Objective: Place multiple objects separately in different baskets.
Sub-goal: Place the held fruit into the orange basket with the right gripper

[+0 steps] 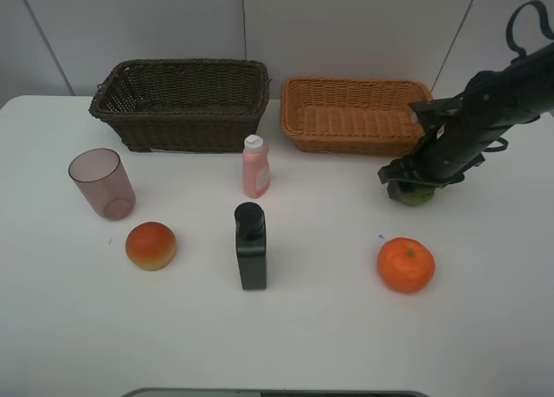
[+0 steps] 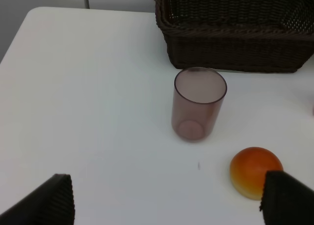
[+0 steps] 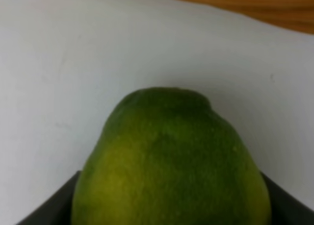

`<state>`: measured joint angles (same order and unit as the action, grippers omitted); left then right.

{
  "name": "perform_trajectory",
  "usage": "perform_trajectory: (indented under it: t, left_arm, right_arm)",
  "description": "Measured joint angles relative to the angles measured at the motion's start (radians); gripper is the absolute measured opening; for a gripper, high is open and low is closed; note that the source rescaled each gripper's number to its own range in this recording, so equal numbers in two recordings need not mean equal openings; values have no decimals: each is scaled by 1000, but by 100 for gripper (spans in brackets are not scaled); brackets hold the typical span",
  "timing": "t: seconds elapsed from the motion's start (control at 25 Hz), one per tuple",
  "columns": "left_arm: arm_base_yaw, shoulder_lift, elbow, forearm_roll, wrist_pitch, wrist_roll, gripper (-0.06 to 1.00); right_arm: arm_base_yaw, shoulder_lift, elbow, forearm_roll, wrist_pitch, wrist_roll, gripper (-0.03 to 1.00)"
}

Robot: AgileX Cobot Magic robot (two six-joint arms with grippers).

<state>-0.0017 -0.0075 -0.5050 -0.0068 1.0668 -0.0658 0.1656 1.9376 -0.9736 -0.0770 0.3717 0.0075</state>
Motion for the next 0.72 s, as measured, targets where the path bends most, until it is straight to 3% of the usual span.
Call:
perform_trajectory:
  t: [0.72]
  left_arm:
    - [0, 0, 0, 0, 0, 0, 98]
  right_arm:
    - [0, 0, 0, -27, -18, 0, 43]
